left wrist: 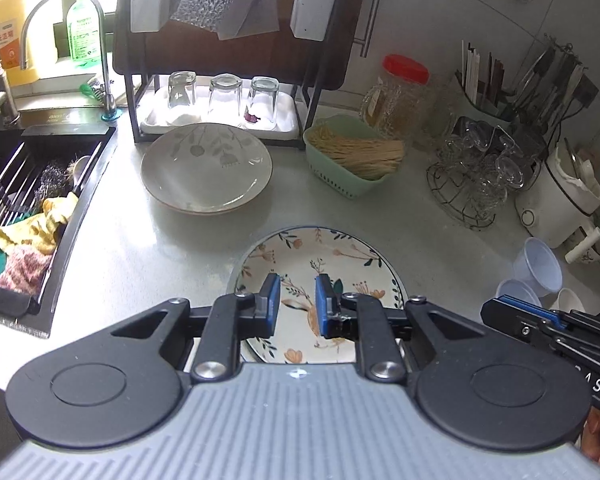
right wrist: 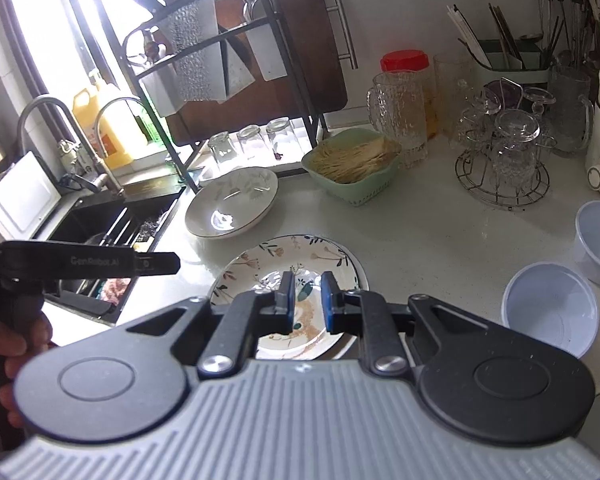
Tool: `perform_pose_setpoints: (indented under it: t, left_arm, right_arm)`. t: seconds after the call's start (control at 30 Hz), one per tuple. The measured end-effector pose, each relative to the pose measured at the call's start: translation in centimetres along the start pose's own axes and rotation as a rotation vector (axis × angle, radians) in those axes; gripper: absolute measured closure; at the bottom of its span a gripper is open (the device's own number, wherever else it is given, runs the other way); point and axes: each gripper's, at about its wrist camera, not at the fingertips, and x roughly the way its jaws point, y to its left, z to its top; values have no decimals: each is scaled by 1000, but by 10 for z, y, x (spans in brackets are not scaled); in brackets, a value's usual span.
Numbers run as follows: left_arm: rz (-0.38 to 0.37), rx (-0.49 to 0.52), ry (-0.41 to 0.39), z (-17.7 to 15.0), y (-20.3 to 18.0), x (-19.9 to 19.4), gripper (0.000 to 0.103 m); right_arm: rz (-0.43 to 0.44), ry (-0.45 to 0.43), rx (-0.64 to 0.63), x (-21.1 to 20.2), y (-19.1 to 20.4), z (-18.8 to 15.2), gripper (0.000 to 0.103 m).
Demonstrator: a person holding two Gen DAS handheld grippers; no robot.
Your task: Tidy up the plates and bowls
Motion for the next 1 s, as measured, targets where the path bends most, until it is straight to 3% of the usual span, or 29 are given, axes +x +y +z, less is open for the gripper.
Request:
perform_pose_setpoints:
  t: [0.6, 0.9, 1.0]
  left_arm:
    - [-103, 22, 38, 73, 81, 62, 82]
    - [-112, -41, 99, 100, 149, 114, 82]
    - [-105, -24, 114, 107, 172, 130, 66]
  right_arm:
    - [-55, 48, 54, 89, 49, 39, 86]
    - [-112, 106, 69, 144, 78, 46, 86]
    - [-122, 129, 99, 161, 85, 48, 86]
